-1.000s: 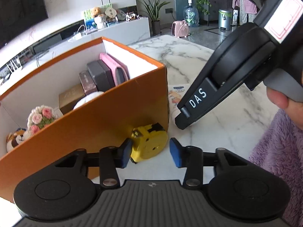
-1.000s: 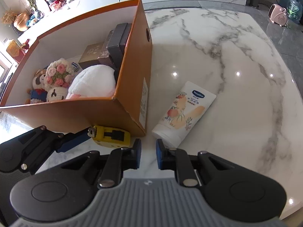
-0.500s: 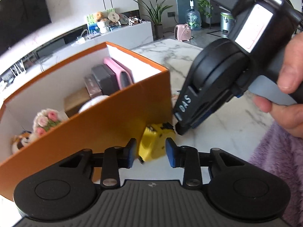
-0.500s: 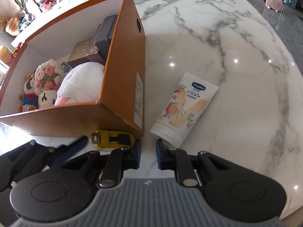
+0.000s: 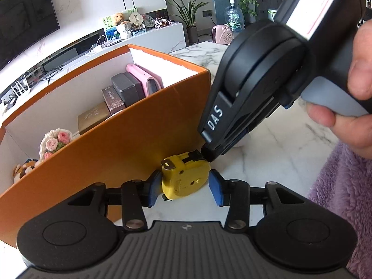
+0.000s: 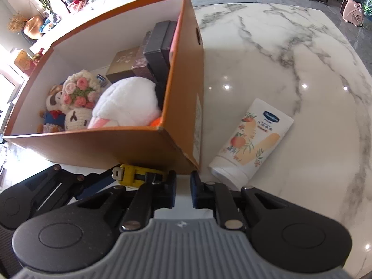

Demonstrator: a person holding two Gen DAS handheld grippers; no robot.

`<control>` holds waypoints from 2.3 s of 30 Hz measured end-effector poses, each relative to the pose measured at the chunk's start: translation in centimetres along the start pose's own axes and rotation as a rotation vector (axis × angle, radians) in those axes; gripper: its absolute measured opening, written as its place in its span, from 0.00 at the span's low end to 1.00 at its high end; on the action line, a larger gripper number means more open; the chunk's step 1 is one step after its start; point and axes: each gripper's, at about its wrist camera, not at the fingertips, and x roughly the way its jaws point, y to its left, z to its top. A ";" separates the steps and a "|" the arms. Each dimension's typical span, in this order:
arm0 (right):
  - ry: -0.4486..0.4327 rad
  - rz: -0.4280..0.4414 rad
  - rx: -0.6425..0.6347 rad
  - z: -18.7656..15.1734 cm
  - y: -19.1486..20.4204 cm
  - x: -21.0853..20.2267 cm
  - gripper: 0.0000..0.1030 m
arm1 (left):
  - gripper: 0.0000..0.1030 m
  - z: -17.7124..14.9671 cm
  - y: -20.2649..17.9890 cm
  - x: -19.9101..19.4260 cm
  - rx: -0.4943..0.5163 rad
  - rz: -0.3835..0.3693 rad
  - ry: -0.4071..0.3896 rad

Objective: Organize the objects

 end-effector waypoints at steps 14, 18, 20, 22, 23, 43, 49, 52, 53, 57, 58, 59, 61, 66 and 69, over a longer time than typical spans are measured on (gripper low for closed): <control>0.061 0.146 -0.071 -1.0 1.8 0.2 0.06 | 0.60 -1.3 -0.3 0.3 0.034 0.045 0.050; 0.060 0.150 -0.056 -0.9 1.4 0.2 0.07 | 0.59 -1.5 -0.3 0.0 0.011 0.067 0.058; 0.065 0.151 -0.065 -1.0 1.5 0.3 0.07 | 0.60 -1.6 -0.2 -0.2 -0.010 0.071 0.065; 0.069 0.146 -0.070 -1.0 1.6 0.4 0.07 | 0.60 -1.7 -0.2 -0.4 -0.015 0.079 0.075; 0.071 0.148 -0.068 -0.9 1.6 0.4 0.07 | 0.58 -1.7 0.0 -0.5 -0.026 0.077 0.083; 0.110 0.154 -0.127 -1.6 2.6 0.9 0.07 | 0.57 -2.8 -0.9 -2.2 0.086 0.011 0.056; 0.168 0.131 -0.166 -2.1 3.3 1.7 0.07 | 0.56 -2.7 -0.1 -1.9 0.009 -0.010 0.076; 0.161 0.145 -0.153 -2.1 3.2 1.6 0.07 | 0.56 -2.8 0.4 -2.1 -0.026 -0.014 0.072; 0.154 0.149 -0.156 -2.1 3.2 1.4 0.07 | 0.56 -2.8 0.4 -2.1 -0.029 -0.012 0.072; 0.109 0.130 -0.109 -1.9 2.5 0.6 0.07 | 0.56 -2.8 0.5 -2.3 -0.043 0.011 0.069; 0.084 0.103 -0.084 -1.7 2.0 0.2 0.09 | 0.56 -2.6 0.6 -2.2 -0.052 0.015 0.068; 0.062 0.091 -0.050 -1.6 1.3 -0.3 0.11 | 0.56 -2.6 0.8 -2.2 -0.065 0.018 0.064; 0.027 0.101 0.017 -1.4 0.1 -1.4 0.17 | 0.56 -2.4 1.1 -2.2 -0.089 0.020 0.058; -0.058 0.031 0.168 -1.2 -2.5 -3.3 0.37 | 0.56 -2.3 1.6 -3.3 -0.120 0.031 0.038; -0.060 -0.033 0.283 -0.8 -4.2 -3.3 0.37 | 0.56 -2.1 1.8 -3.5 -0.130 0.035 0.043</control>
